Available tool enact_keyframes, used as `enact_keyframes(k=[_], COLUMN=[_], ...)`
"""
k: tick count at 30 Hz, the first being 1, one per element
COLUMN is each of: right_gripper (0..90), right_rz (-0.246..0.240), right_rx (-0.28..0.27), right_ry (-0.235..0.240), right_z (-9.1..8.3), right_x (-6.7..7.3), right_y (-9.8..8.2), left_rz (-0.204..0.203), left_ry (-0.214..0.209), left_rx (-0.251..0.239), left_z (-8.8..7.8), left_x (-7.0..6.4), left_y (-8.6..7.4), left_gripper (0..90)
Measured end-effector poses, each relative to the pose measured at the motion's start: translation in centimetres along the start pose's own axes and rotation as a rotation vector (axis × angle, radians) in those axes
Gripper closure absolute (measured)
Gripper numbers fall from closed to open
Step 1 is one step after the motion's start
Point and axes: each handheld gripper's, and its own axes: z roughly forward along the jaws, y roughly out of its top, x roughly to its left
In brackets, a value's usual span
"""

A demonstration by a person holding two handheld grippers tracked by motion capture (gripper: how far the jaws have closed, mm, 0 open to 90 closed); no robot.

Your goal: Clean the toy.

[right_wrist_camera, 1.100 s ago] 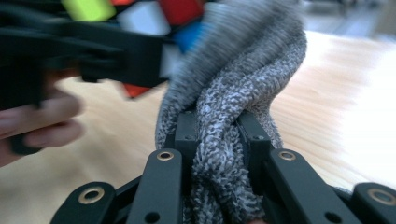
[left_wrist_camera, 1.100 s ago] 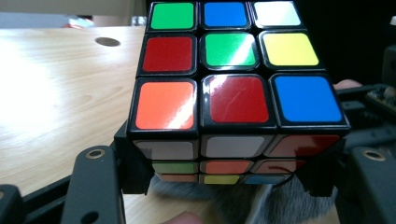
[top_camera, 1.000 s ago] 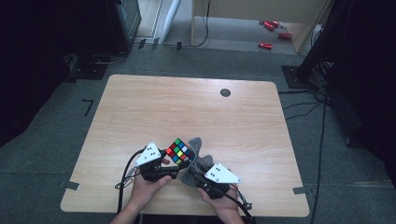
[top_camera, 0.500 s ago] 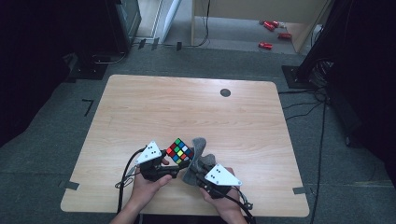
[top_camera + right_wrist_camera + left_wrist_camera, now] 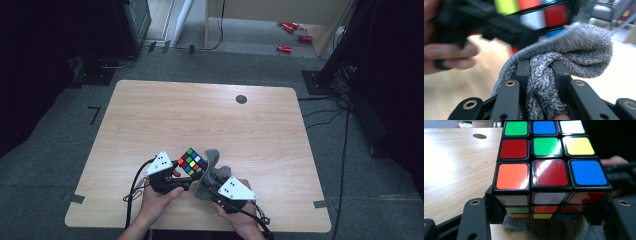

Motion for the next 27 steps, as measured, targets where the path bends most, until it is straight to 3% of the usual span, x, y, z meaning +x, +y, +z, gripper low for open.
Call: enact_keyframes(k=[3,6,11,13,17,19,21,25,27], right_gripper=[71.9,71.8,71.8,72.0,71.5,71.4,71.4,71.3,71.3], right_rz=[-0.037,-0.056,0.05,0.029,-0.035,-0.064,-0.043,0.034,0.023], right_rx=[0.023,0.038,-0.001,0.003,0.029,0.034,0.026,0.009,0.013], right_ry=[0.055,0.051,-0.049,-0.033,0.052,0.073,0.066,-0.013,-0.013], right_z=[0.5,0.6,-0.3,-0.3,0.4,0.6,0.5,-0.1,-0.1], right_x=[1.3,1.2,-1.2,-1.1,0.9,1.5,1.0,-0.8,-0.8], right_y=[-0.1,0.0,0.3,0.2,0.0,0.1,0.2,0.3,0.2], left_rz=[-0.004,-0.004,0.009,0.0,-0.011,-0.017,-0.012,0.0,0.003], left_ry=[0.011,0.013,0.006,0.002,0.006,0.007,0.014,0.01,0.007], left_rx=[0.004,0.004,0.012,0.013,0.005,-0.001,-0.001,0.013,0.015], left_z=[-0.1,-0.1,0.1,0.2,0.0,-0.1,-0.2,0.1,0.2], left_x=[0.2,0.2,-0.1,-0.1,0.2,0.3,0.3,0.0,-0.1], left_y=[0.0,0.0,0.0,-0.1,0.1,0.1,0.1,-0.1,-0.1], left_gripper=[34.7,34.7,34.7,34.8,34.7,34.7,34.7,34.8,34.8])
